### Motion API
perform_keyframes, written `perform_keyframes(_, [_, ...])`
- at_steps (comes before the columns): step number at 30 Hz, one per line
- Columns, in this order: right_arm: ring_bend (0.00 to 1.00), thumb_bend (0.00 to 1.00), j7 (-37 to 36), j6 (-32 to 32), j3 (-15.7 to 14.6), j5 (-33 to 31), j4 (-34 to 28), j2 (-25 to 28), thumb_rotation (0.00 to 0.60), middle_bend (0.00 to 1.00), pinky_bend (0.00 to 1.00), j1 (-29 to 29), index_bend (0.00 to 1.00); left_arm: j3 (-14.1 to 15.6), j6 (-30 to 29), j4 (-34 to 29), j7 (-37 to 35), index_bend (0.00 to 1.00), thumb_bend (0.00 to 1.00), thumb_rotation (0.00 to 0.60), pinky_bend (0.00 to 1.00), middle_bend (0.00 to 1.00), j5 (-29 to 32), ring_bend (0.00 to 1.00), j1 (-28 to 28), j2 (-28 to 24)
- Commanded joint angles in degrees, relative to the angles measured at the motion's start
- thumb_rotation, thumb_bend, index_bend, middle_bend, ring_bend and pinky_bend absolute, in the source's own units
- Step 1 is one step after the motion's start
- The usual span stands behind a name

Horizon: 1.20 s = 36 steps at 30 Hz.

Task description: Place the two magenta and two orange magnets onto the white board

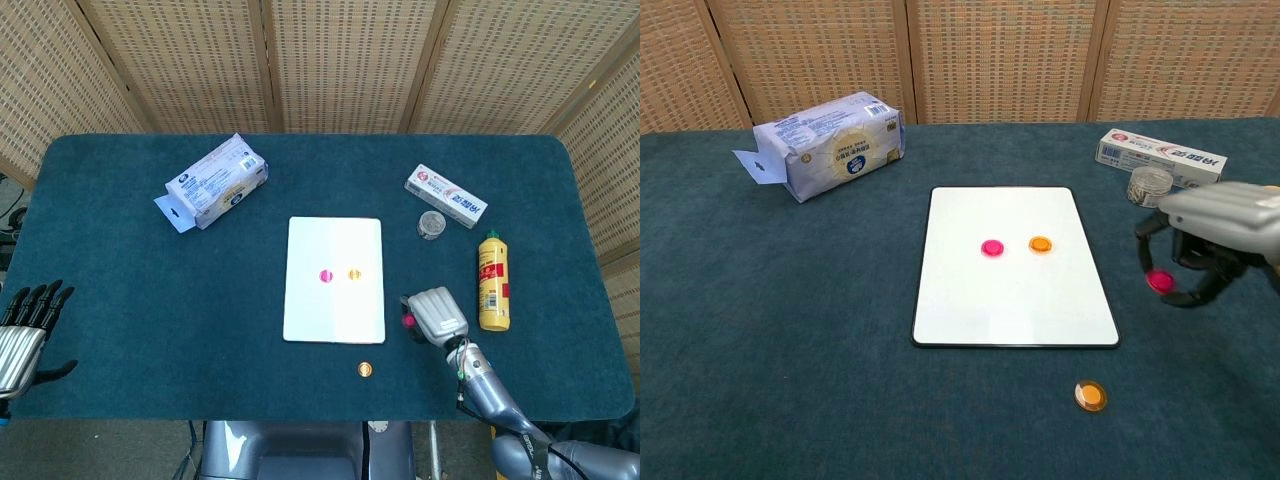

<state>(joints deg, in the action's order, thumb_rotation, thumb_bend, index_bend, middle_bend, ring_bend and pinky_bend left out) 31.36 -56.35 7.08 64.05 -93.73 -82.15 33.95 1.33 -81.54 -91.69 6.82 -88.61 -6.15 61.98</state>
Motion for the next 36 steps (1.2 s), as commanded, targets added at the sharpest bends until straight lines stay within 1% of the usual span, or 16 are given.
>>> perform_keyframes(1, [0.93, 0.34, 7.97, 1.43, 4.96, -7.24, -4.02, -1.4, 0.6, 0.95, 1.0, 6.08, 0.59, -0.13, 0.1, 0.02, -0.22, 0.0, 0.0, 0.6, 0.0, 0.0, 0.22, 0.0, -0.05, -0.06])
perform_keyframes(2, [0.93, 0.34, 10.34, 1.4, 6.0, -9.62, -4.61, -2.34, 0.6, 0.95, 1.0, 7.87, 0.59, -0.19, 0.17, 0.08, -0.3, 0.0, 0.0, 0.6, 0.0, 0.0, 0.36, 0.0, -0.08, -0.08])
perform_keyframes(5, [0.93, 0.34, 15.68, 0.42, 7.78, -15.59, -5.28, -5.16, 0.6, 0.95, 1.0, 11.96, 0.59, -0.3, 0.5, 0.13, -0.57, 0.0, 0.0, 0.6, 0.0, 0.0, 0.66, 0.0, -0.23, -0.18])
perform_keyframes(8, [0.93, 0.34, 19.0, -0.73, 8.43, -18.06, -5.02, -8.12, 0.6, 0.95, 1.0, 15.07, 0.59, -0.41, 0.73, 0.3, -0.92, 0.0, 0.0, 0.6, 0.0, 0.0, 0.98, 0.0, -0.31, -0.25])
perform_keyframes(13, [0.93, 0.34, 23.2, -2.71, 9.13, -24.14, -1.59, -14.34, 0.6, 0.95, 1.0, 19.98, 0.59, -0.55, 1.34, 0.59, -1.55, 0.0, 0.0, 0.6, 0.0, 0.0, 1.44, 0.0, -0.57, -0.43])
perform_keyframes(17, [0.93, 0.34, 25.29, -4.35, 10.17, -29.64, 2.68, -18.97, 0.6, 0.95, 1.0, 23.28, 0.59, -0.57, 1.67, 0.6, -1.8, 0.0, 0.0, 0.6, 0.0, 0.0, 1.59, 0.0, -0.74, -0.55])
perform_keyframes(20, [0.93, 0.34, 26.09, -5.34, 10.58, -31.95, 4.49, -20.72, 0.6, 0.95, 1.0, 24.56, 0.59, -0.56, 1.72, 0.55, -1.95, 0.0, 0.0, 0.6, 0.0, 0.0, 1.6, 0.0, -0.76, -0.64])
perform_keyframes(22, [0.93, 0.33, 26.79, -5.88, 10.38, -33.09, 5.47, -21.46, 0.6, 0.95, 1.0, 25.25, 0.54, -0.54, 1.55, 0.55, -2.3, 0.0, 0.0, 0.6, 0.0, 0.0, 1.5, 0.0, -0.7, -0.75])
perform_keyframes(25, [0.93, 0.31, 28.07, -6.69, 9.67, -34.59, 6.26, -21.87, 0.6, 0.95, 1.0, 25.98, 0.35, -0.58, 1.41, 0.69, -2.93, 0.0, 0.0, 0.6, 0.0, 0.0, 1.5, 0.0, -0.65, -0.93])
perform_keyframes(26, [0.93, 0.31, 28.0, -6.84, 9.63, -34.8, 6.2, -21.86, 0.6, 0.95, 1.0, 26.05, 0.3, -0.58, 1.51, 0.75, -3.11, 0.0, 0.0, 0.6, 0.0, 0.0, 1.52, 0.0, -0.7, -0.96])
perform_keyframes(29, [0.93, 0.31, 27.49, -7.09, 9.52, -34.7, 5.67, -21.59, 0.6, 0.95, 1.0, 26.0, 0.26, -0.54, 1.72, 0.81, -3.34, 0.0, 0.0, 0.6, 0.0, 0.0, 1.5, 0.0, -0.8, -1.08])
perform_keyframes(33, [0.93, 0.31, 26.59, -7.64, 8.48, -33.03, 3.07, -20.01, 0.6, 0.95, 1.0, 25.69, 0.26, -0.47, 1.68, 0.75, -3.54, 0.0, 0.0, 0.6, 0.0, 0.0, 1.2, 0.0, -0.87, -1.2])
perform_keyframes(36, [0.93, 0.31, 25.03, -8.89, 6.48, -30.09, -2.58, -16.33, 0.6, 0.95, 1.0, 23.77, 0.26, -0.37, 1.22, 0.62, -3.83, 0.0, 0.0, 0.6, 0.0, 0.0, 0.88, 0.0, -0.68, -1.33])
